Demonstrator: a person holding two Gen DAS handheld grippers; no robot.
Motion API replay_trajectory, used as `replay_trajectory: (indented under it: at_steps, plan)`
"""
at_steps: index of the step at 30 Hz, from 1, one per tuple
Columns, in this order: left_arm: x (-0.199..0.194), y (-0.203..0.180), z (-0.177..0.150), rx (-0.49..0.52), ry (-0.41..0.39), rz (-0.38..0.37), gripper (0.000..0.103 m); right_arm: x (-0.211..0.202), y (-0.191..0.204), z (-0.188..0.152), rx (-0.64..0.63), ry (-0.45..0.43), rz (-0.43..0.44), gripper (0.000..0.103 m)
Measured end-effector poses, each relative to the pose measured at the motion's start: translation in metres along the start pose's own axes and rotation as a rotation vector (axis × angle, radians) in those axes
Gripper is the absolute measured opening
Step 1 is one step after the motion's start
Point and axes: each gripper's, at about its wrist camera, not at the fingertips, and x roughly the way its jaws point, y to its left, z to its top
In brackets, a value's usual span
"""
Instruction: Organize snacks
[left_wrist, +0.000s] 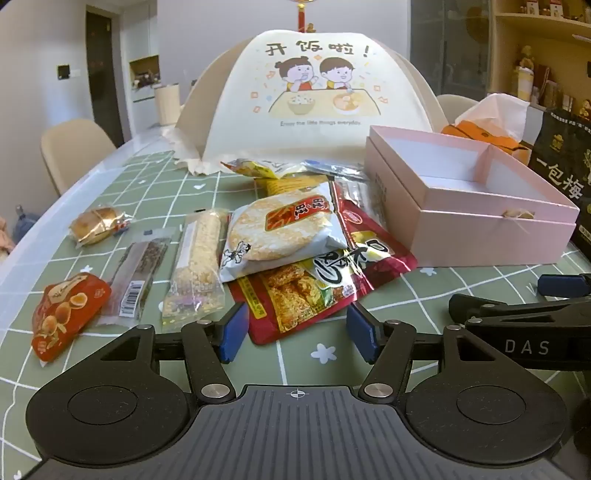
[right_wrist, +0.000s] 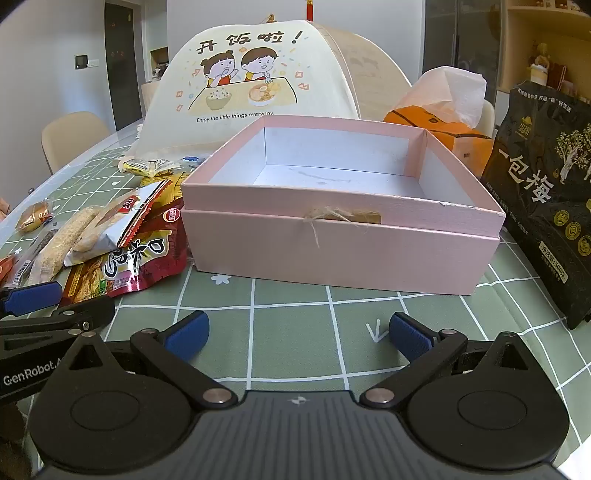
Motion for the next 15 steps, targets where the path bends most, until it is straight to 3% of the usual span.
replay_trajectory:
  at_steps: [15]
  plan:
    - [0.0001,-0.0005,-0.0001,0.009,0.0,0.005,0.066,0.0001,0.0002,0.0001,0.001,0.001,0.001,0.103]
